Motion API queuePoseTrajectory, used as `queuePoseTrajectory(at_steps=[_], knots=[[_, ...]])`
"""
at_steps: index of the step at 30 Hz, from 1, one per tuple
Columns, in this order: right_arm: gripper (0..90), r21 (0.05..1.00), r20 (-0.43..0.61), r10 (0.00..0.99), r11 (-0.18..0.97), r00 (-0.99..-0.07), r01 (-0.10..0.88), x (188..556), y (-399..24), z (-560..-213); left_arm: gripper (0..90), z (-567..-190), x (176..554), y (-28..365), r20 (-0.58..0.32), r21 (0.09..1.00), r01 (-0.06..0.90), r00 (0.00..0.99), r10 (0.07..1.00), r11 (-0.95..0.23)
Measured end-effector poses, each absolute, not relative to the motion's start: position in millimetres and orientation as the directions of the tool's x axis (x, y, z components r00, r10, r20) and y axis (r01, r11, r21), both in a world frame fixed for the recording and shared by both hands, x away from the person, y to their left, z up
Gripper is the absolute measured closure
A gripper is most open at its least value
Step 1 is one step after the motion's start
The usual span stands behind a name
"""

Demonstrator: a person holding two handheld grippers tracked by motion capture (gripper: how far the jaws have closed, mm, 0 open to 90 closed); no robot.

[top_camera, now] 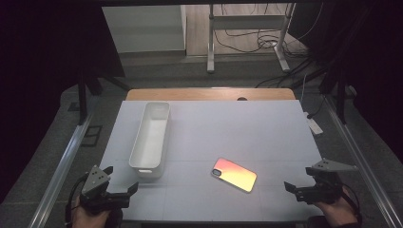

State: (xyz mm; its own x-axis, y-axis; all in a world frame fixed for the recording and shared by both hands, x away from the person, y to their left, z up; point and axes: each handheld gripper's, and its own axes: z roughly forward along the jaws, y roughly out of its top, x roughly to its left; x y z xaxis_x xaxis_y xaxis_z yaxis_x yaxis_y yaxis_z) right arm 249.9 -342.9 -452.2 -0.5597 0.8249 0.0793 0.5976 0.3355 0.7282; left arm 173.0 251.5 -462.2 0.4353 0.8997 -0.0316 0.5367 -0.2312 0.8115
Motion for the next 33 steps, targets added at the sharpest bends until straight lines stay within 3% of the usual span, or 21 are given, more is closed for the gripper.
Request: queuePoseTrajectory(at_steps=[33], knots=[[0.0,0.719,0.075,0.809,0.361,-0.582,0.594,250.8,-340.1,-452.1,0.4,-462.6,172.6,252.3,-0.04,0.811,0.536,0.452,0.891,-0.235]])
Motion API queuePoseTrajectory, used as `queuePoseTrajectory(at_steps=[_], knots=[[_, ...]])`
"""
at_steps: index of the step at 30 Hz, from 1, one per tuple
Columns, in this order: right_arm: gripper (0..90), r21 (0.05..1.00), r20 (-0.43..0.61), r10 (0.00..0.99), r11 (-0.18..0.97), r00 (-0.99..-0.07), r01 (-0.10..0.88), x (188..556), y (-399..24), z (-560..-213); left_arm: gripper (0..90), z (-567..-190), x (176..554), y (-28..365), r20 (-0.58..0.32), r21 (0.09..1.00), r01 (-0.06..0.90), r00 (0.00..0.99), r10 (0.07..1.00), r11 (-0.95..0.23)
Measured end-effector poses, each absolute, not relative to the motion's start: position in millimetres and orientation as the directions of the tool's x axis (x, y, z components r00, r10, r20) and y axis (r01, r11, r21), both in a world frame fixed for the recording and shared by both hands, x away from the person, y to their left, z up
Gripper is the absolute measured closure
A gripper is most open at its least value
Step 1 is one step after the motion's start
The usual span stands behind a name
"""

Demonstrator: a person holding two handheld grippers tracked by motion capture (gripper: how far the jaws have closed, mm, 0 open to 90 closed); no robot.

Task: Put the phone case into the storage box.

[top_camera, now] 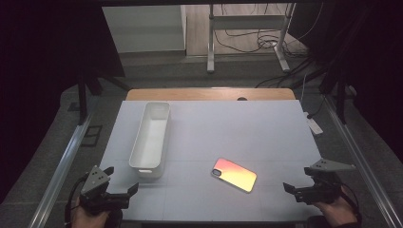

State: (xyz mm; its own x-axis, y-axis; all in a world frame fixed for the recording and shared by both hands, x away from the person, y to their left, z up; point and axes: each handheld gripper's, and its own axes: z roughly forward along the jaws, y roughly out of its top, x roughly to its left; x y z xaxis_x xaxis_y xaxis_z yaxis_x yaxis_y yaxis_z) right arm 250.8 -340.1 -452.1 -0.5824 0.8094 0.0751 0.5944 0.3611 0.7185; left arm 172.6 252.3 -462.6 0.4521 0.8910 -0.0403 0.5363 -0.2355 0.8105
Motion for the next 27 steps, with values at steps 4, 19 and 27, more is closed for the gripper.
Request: queuePoseTrajectory(at_steps=[4,19,27], knots=[[0.0,0.726,0.071,0.805,0.364,-0.59,0.584,252,-338,-451,0.4,-463,172,252,-0.041,0.812,0.534,0.452,0.891,-0.234],[0.0,0.699,0.052,0.78,0.417,-0.623,0.581,261,-327,-449,0.3,-463,173,252,-0.042,0.811,0.536,0.452,0.891,-0.234],[0.0,0.674,0.033,0.761,0.462,-0.648,0.577,267,-319,-449,0.3,-463,173,253,-0.043,0.811,0.537,0.45,0.892,-0.232]])
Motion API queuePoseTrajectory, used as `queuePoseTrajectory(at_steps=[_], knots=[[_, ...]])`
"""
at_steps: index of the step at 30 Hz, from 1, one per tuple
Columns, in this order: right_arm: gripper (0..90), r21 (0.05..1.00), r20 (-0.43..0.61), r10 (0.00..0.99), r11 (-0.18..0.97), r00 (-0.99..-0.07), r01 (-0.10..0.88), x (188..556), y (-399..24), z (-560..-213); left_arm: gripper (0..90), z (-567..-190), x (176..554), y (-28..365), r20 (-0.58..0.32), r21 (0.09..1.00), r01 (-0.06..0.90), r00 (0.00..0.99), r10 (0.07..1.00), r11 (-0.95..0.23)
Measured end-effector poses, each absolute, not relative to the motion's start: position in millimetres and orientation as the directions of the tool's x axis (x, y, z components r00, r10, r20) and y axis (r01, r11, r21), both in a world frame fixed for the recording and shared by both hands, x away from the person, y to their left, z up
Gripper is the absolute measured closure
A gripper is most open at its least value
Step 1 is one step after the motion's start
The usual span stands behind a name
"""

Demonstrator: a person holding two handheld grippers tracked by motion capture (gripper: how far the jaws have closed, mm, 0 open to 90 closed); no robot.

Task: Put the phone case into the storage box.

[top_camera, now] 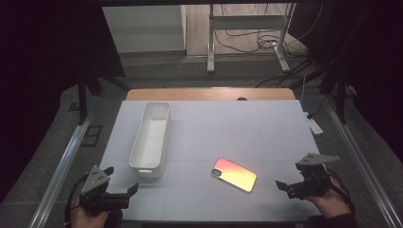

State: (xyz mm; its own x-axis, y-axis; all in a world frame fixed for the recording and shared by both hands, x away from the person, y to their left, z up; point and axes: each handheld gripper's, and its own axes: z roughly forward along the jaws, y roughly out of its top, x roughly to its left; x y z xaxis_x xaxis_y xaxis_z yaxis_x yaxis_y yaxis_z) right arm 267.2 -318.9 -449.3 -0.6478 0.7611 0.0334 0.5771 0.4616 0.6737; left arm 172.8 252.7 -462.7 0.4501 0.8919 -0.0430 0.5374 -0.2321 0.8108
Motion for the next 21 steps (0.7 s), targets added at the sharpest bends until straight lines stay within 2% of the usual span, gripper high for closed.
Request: queuePoseTrajectory(at_steps=[21], knots=[[0.0,0.656,0.025,0.719,0.513,-0.695,0.554,284,-300,-452,0.4,-463,173,253,-0.046,0.809,0.54,0.449,0.892,-0.231]])
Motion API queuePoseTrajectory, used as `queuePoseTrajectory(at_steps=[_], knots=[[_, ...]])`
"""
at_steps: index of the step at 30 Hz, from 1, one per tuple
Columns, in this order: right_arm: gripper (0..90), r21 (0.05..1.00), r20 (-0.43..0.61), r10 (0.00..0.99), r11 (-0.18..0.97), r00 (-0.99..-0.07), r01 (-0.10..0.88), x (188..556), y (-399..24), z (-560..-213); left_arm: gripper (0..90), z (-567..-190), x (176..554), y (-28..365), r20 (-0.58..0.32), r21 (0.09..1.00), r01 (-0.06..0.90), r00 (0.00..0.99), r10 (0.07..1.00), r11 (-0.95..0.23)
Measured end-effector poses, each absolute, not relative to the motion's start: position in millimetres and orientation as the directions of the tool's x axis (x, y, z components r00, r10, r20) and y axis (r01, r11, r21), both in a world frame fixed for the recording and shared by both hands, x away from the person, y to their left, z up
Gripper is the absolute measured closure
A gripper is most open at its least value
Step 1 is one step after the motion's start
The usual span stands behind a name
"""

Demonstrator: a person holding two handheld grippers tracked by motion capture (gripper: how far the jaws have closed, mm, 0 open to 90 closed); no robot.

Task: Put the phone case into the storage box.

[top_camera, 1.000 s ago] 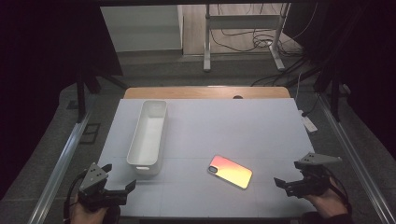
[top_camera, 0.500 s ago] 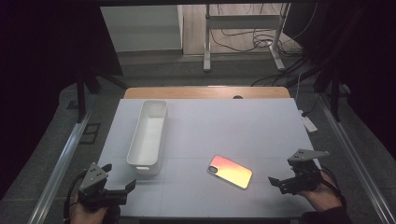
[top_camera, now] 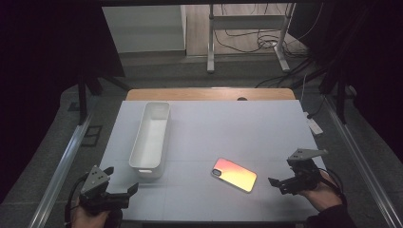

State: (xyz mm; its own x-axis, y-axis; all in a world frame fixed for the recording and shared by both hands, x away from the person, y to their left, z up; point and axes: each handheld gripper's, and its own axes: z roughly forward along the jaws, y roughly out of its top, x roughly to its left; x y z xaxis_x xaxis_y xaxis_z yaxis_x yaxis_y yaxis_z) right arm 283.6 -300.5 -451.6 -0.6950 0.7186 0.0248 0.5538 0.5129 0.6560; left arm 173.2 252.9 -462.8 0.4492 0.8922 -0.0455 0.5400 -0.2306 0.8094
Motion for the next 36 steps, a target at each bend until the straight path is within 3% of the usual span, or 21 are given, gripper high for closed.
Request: queuePoseTrajectory(at_steps=[36], knots=[[0.0,0.605,0.046,0.66,0.579,-0.75,0.547,301,-260,-457,0.3,-463,174,253,-0.049,0.808,0.542,0.449,0.892,-0.229]])
